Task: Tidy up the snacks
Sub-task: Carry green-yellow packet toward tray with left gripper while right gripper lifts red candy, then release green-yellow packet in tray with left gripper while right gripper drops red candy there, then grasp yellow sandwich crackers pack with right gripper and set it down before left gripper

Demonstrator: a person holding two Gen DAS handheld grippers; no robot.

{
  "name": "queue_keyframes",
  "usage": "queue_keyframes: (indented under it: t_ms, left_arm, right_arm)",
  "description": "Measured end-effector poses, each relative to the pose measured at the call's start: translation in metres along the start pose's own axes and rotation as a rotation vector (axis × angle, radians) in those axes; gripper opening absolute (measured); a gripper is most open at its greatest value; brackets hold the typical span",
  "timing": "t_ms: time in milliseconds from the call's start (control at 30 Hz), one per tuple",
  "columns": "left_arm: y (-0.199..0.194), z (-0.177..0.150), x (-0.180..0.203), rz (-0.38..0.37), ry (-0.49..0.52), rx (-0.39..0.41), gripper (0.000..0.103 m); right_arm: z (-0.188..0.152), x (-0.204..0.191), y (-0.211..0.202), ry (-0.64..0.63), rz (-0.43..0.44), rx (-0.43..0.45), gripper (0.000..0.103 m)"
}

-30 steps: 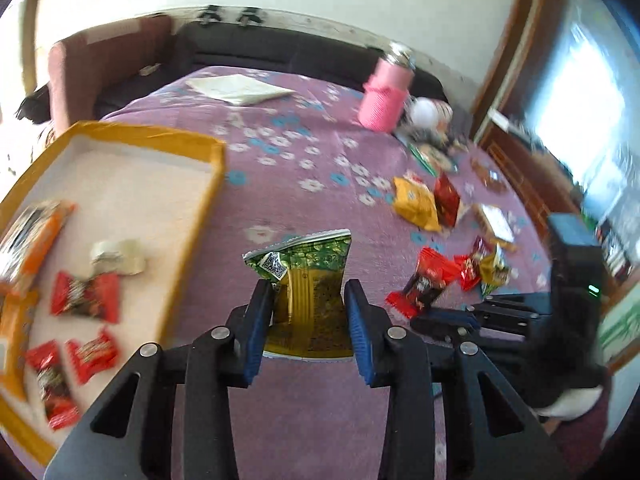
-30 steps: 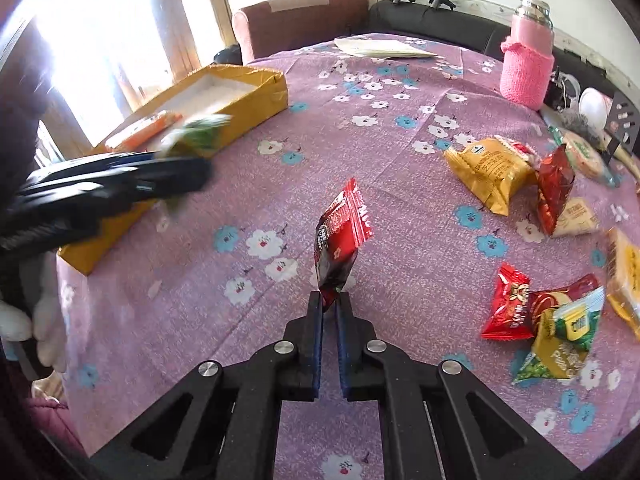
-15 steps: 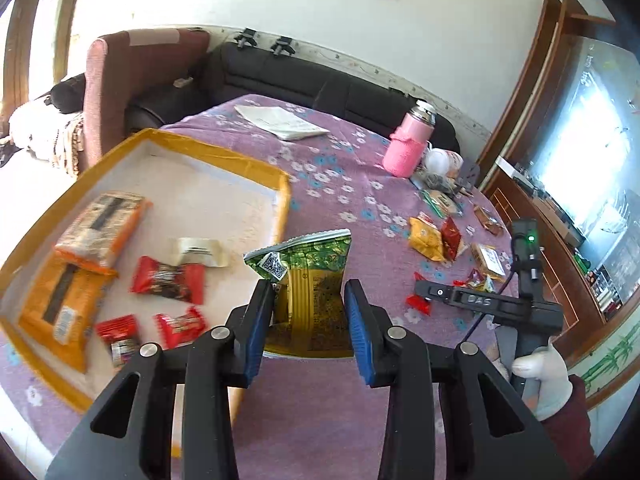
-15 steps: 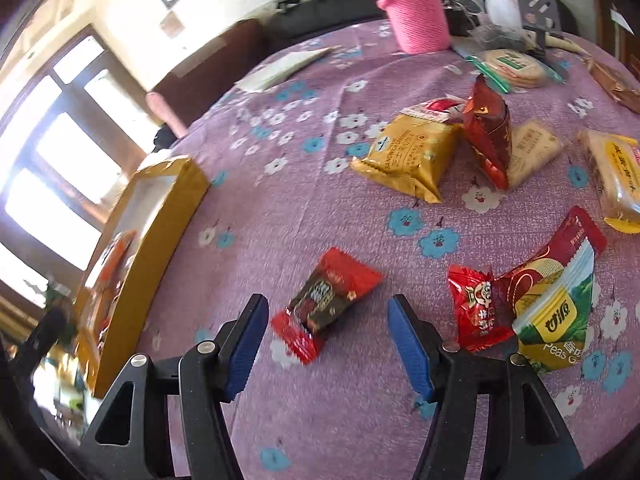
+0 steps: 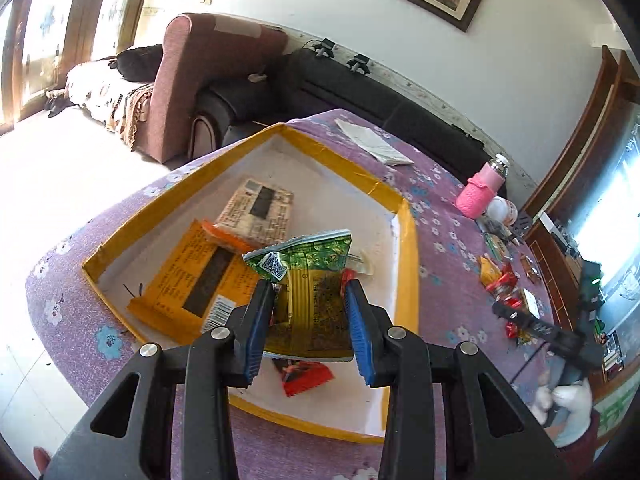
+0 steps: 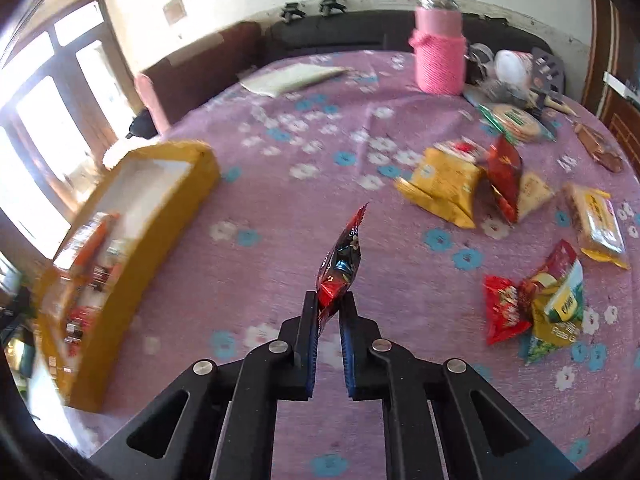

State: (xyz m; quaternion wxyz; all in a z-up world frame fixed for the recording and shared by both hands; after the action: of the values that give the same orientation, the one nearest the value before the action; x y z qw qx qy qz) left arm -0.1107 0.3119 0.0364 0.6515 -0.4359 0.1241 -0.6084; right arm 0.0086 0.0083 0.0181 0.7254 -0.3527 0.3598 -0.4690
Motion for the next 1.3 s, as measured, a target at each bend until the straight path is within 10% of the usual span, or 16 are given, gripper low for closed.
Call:
queue_keyframes:
  t_ms: [267, 600, 800, 1000, 1300]
  left_arm:
    - [0.026, 0.001, -0.012, 0.035, -0.006, -0.071, 0.035]
    - [0.016, 0.001, -0.023, -0.016, -0.054, -0.071, 0.04]
    - [-0.01, 0.006, -0.023, -0.055, -0.083, 0.0, 0.057]
    - [-0.022, 0.001, 0.011, -0.126, -0.032, 0.011, 0.069]
    - [-0.011, -0.021, 0.078, -0.151, 0.142, -0.049, 0.069]
  right_arm:
    - [0.022, -0.125, 0.004, -0.19, 0.268, -0.085, 0.01]
    - [0.015, -0.203, 0.07, -0.288, 0.222, -0.186, 0.02]
    - [0.026, -0.161, 0.031, -0.213, 0.203, -0.066, 0.037]
    - [0.05, -0.038, -0.012, -0.029, 0.051, 0.037, 0.043]
    - [0.077, 0.098, -0.002, 0.231, -0.124, 0.002, 0.048]
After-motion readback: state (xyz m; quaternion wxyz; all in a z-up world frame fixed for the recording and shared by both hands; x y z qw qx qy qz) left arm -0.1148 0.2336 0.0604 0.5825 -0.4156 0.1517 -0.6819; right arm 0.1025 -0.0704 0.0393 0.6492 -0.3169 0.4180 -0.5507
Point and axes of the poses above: each gripper's, at about its wrist camera, not at the fingertips, and y roughly the way its jaws point, x to its right, z to its top, the point moved 4 cm from there along y, roughly the way its jaws point, and after that the axes turned 8 degrees about -x, right-handed, at the moved point
